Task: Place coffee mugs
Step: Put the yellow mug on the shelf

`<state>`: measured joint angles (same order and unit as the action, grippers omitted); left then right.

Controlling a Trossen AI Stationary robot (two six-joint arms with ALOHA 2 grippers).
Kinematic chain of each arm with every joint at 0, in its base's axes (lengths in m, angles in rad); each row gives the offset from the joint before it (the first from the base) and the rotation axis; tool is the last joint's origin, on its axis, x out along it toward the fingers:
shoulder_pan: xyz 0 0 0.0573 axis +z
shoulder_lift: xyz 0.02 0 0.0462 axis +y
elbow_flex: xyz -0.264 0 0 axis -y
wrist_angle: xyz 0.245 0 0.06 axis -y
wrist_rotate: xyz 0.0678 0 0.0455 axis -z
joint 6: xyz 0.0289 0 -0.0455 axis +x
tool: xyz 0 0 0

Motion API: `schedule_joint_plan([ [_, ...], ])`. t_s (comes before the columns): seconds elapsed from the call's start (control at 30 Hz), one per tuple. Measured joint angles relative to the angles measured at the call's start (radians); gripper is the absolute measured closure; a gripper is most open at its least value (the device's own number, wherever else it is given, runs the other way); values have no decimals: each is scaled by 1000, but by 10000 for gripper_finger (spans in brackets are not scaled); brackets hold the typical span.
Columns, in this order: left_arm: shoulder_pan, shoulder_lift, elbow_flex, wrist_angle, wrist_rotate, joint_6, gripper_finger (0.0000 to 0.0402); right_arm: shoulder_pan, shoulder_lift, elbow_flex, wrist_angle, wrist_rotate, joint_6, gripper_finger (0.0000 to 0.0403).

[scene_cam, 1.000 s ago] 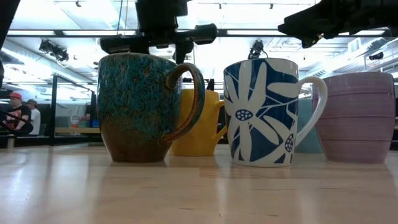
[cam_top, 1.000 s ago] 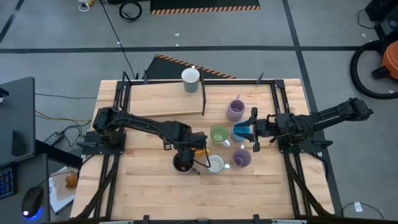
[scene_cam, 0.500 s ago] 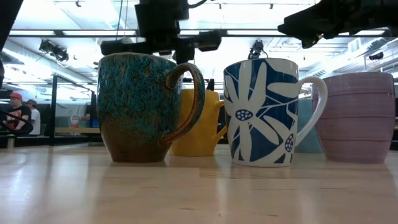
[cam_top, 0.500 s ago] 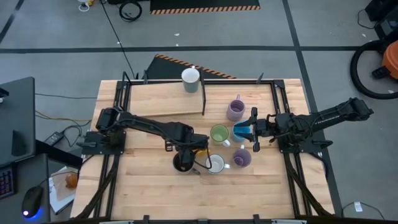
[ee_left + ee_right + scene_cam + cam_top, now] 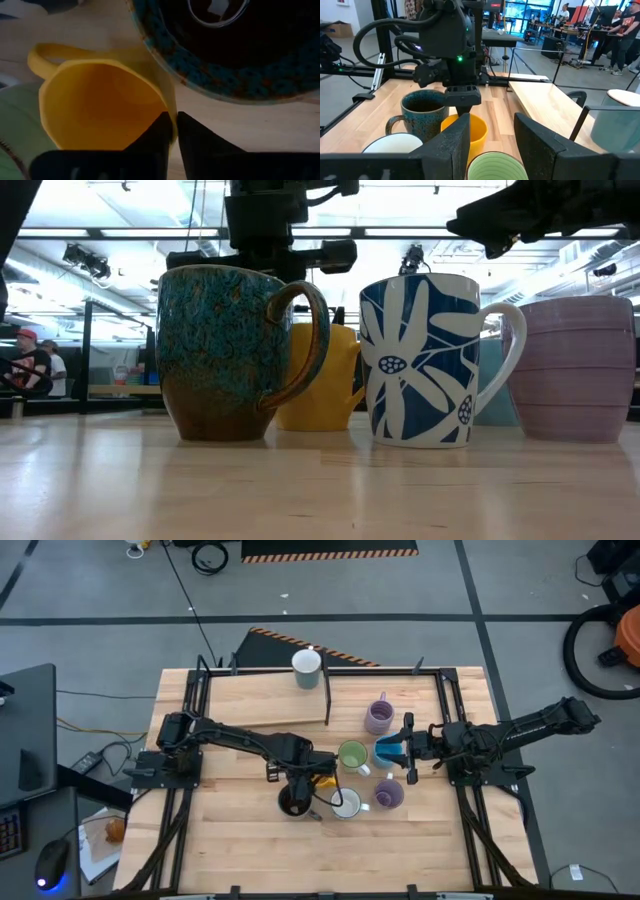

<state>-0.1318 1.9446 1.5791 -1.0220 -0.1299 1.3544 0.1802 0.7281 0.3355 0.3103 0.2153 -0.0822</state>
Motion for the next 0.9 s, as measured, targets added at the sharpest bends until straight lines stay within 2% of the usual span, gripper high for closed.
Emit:
schedule_joint_plan([
  [0.1, 0, 0, 0, 1, 0, -2, 381, 0, 0, 0, 0, 0, 0, 245],
  [0.4, 11, 0, 1, -16, -2, -100, 381, 0, 0, 0, 0, -3, 0, 245],
  [0.9, 51, -52, -1, -160, 28, -415, 381, 1, 0, 0, 1, -3, 1, 245],
])
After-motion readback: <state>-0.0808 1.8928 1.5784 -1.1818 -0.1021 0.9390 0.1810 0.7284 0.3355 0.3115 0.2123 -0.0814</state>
